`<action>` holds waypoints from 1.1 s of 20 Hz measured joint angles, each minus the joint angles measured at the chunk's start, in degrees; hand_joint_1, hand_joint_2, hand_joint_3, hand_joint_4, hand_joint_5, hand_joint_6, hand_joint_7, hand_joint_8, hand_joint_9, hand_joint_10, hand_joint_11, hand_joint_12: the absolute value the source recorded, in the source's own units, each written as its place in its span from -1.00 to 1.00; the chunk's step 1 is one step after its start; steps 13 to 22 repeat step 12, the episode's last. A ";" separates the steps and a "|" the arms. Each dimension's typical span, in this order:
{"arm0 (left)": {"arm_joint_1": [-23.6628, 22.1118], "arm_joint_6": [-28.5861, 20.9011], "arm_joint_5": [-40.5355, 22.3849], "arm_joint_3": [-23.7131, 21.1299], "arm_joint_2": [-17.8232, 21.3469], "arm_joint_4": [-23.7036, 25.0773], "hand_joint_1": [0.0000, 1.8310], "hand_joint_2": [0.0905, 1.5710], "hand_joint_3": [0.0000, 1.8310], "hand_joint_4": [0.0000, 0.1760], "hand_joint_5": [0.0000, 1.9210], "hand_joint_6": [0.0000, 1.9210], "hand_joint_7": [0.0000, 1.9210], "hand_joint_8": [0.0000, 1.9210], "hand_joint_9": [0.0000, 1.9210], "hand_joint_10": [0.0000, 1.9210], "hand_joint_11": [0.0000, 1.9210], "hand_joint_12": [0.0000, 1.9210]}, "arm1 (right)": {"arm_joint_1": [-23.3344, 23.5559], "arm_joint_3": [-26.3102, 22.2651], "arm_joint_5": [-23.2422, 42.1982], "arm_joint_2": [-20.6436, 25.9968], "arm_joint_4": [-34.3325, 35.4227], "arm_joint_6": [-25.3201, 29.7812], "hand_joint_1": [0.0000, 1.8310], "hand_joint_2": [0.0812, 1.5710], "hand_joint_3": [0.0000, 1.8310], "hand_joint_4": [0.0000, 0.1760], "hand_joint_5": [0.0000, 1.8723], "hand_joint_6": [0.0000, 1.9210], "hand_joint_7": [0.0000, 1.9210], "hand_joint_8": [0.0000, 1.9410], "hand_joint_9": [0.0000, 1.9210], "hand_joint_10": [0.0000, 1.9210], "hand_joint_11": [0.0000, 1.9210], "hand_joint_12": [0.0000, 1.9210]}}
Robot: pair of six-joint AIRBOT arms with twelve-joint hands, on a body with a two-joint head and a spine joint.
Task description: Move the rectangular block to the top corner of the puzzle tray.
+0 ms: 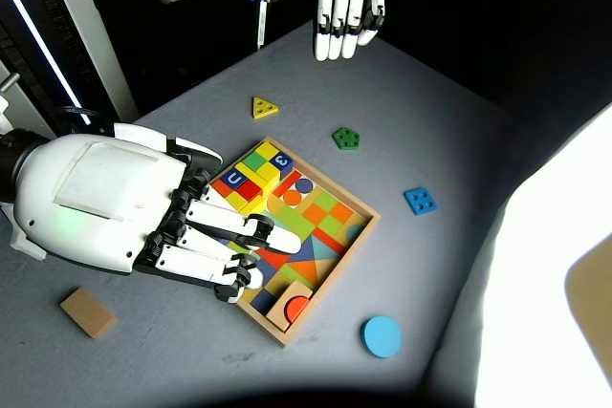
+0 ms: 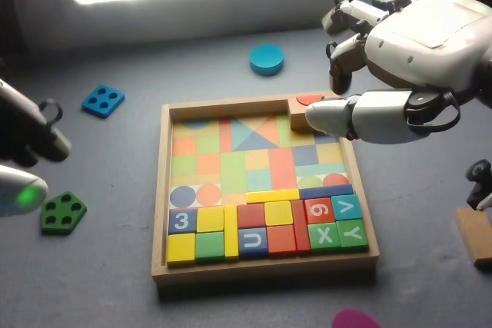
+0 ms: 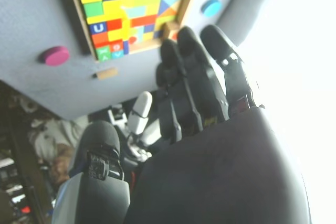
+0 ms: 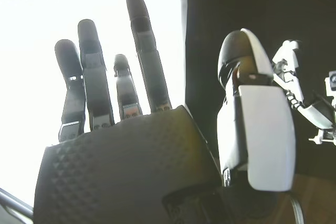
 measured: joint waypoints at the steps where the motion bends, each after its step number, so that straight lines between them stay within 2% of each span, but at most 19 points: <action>1: -0.02 0.00 0.04 0.00 0.00 0.00 -0.77 0.65 -1.00 -1.00 -0.10 -0.95 -0.31 -0.08 -0.41 0.34 -0.60 0.67 | 0.00 0.00 -0.04 -0.22 -0.07 0.00 -1.00 0.51 -1.00 -1.00 -0.34 0.26 -0.32 0.33 -0.50 0.75 -0.71 1.00; 2: -0.02 0.00 0.04 0.00 0.00 0.00 -0.77 0.65 -1.00 -1.00 -0.08 -0.92 -0.34 0.07 -0.41 0.38 -0.60 0.70 | 0.00 0.00 -0.07 -0.35 -0.37 0.02 -1.00 0.52 -1.00 -1.00 -0.31 0.28 -0.32 0.40 -0.50 0.80 -0.69 1.00; 3: -0.02 0.00 0.04 0.00 0.00 -0.02 -0.76 0.65 -1.00 -1.00 -0.10 -0.83 -0.36 0.13 -0.41 0.39 -0.60 0.71 | 0.00 0.00 -0.07 -0.37 -0.39 0.02 -1.00 0.52 -1.00 -1.00 -0.28 0.29 -0.30 0.42 -0.48 0.81 -0.66 1.00; 5: -0.02 0.00 0.04 0.00 0.00 0.00 -0.77 0.66 -1.00 -1.00 -0.25 -0.38 -0.35 0.28 -0.39 0.46 -0.58 0.77 | 0.00 0.00 -0.04 -0.35 -0.42 0.02 -1.00 0.53 -1.00 -1.00 -0.27 0.33 -0.29 0.50 -0.47 0.85 -0.63 1.00; 7: -0.26 0.00 0.02 0.00 0.00 -0.02 -0.80 0.67 -1.00 -1.00 -0.34 -0.11 -0.36 0.35 -0.38 0.50 -0.56 0.76 | -0.11 0.00 0.02 -0.35 -0.44 0.02 -1.00 0.53 -1.00 -1.00 -0.29 0.36 -0.29 0.52 -0.47 0.84 -0.64 1.00; 9: -0.37 0.00 0.15 0.00 0.00 0.00 -0.78 0.67 -1.00 -1.00 -0.39 -0.03 -0.38 0.41 -0.40 0.57 -0.57 0.82 | -0.11 0.00 0.02 -0.35 -0.46 0.02 -0.99 0.54 -1.00 -1.00 -0.29 0.38 -0.27 0.52 -0.45 0.82 -0.64 1.00; 22: -0.39 0.00 0.04 0.00 0.00 0.00 -0.75 0.66 -1.00 -1.00 -0.39 -0.06 -0.39 0.43 -0.43 0.59 -0.60 0.84 | -0.11 0.00 0.02 -0.35 -0.68 0.02 -1.00 0.54 -1.00 -1.00 -0.31 0.40 -0.27 0.50 -0.44 0.78 -0.63 1.00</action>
